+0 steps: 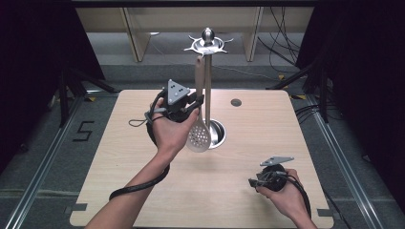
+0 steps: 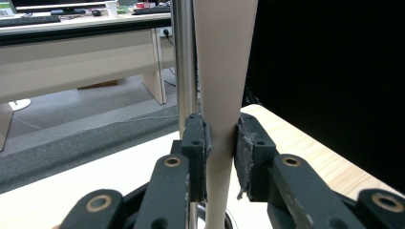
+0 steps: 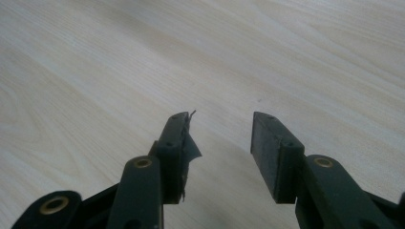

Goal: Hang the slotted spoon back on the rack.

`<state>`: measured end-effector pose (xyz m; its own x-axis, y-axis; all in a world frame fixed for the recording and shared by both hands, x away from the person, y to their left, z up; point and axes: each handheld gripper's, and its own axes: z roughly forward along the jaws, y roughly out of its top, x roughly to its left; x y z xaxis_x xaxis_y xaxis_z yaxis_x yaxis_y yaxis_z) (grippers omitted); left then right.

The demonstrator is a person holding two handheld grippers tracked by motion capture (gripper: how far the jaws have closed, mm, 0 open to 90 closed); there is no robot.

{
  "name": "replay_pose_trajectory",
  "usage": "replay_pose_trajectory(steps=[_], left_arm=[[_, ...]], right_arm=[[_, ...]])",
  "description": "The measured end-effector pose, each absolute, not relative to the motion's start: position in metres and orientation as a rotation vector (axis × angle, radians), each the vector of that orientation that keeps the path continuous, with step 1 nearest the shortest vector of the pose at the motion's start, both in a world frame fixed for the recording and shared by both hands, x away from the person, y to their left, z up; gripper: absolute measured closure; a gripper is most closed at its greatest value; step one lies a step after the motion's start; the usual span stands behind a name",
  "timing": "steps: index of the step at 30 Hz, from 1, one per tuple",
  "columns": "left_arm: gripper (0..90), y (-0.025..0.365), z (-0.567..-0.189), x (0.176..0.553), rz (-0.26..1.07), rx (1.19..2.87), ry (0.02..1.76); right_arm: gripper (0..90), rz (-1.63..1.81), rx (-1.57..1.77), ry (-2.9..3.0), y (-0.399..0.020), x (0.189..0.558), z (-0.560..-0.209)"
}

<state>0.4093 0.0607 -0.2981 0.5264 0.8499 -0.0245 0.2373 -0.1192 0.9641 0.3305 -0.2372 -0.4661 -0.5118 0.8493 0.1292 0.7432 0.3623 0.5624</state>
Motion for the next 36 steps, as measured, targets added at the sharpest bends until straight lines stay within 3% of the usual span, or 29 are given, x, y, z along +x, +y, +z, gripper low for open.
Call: replay_pose_trajectory(steps=[36], left_arm=[[74.7,0.0541,-0.2947,0.4185,0.680,1.668,0.963]], right_arm=[[58.3,0.855,1.443,2.446,-0.2367,0.3307,-0.4666]])
